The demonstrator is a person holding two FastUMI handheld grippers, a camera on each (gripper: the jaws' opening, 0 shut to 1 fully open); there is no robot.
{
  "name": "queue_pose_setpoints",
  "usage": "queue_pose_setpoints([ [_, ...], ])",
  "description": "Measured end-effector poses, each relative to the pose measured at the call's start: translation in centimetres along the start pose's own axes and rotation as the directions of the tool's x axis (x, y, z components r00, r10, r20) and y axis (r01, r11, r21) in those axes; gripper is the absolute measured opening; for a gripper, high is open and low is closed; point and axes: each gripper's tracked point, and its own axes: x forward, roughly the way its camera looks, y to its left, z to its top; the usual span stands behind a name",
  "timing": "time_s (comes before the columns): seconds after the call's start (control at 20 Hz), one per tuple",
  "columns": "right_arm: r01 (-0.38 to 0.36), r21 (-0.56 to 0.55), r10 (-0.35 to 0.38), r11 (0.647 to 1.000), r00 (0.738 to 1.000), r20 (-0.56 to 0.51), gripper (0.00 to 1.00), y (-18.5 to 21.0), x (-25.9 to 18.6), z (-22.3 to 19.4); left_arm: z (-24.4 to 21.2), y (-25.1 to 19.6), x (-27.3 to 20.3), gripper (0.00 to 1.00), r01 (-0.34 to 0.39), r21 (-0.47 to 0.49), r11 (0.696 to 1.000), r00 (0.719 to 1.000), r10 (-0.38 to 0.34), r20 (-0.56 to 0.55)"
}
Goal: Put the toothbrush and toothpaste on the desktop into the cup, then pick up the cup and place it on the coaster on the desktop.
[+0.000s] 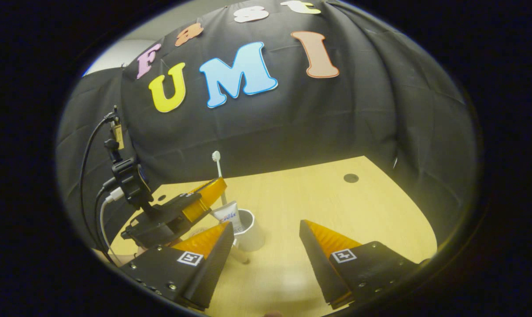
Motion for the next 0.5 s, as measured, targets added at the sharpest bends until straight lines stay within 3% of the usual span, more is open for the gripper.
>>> queue_pose_setpoints([
  [0.15, -0.009, -0.004, 0.009, 1.0, 1.0, -0.008, 0.9, 0.2, 0.0, -0.3, -0.2, 0.3, -0.8, 0.18, -0.033, 0.02, 0.999, 0.999, 0.033, -0.019],
  [0.35, -0.021, -0.011, 0.021, 1.0, 1.0, -0.018, 0.9, 0.7, 0.0, -0.7, -1.0, 1.1, -2.3, 0.37, -0.062, 0.014, 0.998, 0.996, 0.063, -0.056],
  [0.4, -0.022, -0.013, 0.022, 1.0, 1.0, -0.019, 0.9, 0.9, 0.0, -0.7, -0.8, 1.2, -2.7, 0.55, -0.065, 0.004, 0.998, 0.996, 0.065, -0.057],
  [0.5, -0.027, -0.017, 0.027, 0.999, 0.999, -0.021, 0.9, 1.2, 0.0, -0.7, -0.3, 1.4, -3.8, 0.57, -0.071, -0.013, 0.997, 0.996, 0.07, -0.052],
])
